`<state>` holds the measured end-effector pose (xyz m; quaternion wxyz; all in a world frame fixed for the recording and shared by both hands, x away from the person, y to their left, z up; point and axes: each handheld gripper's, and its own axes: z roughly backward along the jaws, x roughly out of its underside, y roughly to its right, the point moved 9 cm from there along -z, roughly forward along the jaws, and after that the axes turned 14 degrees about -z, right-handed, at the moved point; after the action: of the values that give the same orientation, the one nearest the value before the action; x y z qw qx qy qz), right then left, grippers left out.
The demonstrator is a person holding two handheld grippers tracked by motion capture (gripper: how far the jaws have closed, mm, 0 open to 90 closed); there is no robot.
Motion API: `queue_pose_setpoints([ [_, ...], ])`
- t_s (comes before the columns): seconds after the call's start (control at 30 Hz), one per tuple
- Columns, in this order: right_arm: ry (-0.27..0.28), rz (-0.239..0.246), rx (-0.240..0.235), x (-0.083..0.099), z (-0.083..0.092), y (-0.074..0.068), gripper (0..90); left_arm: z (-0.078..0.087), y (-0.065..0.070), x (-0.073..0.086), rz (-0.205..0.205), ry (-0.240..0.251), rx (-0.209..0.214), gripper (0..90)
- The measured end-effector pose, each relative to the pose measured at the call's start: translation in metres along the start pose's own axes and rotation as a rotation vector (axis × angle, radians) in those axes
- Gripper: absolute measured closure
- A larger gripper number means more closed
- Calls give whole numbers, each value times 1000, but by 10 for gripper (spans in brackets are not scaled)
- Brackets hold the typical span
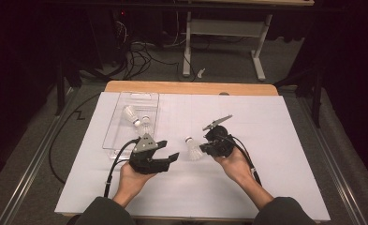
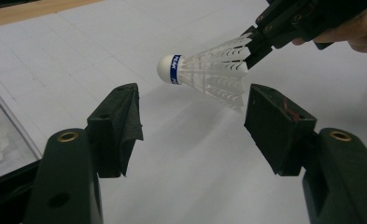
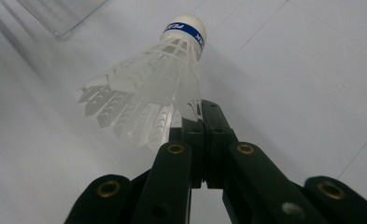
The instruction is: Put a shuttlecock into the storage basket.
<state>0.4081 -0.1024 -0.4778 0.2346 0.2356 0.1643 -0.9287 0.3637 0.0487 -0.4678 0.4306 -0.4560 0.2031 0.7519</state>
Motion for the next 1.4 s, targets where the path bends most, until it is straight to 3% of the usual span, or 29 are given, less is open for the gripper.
queue_pose_setpoints([
  [0.77,-6,12,0,-5,-1,-7,900,-20,8,-6,0,-30,44,376],
  [1.07,-7,19,-3,-5,-2,-9,900,-30,14,-8,-17,-63,59,388],
  [1.4,-6,21,-6,-5,-2,-10,900,-34,17,-8,2,-98,66,439],
])
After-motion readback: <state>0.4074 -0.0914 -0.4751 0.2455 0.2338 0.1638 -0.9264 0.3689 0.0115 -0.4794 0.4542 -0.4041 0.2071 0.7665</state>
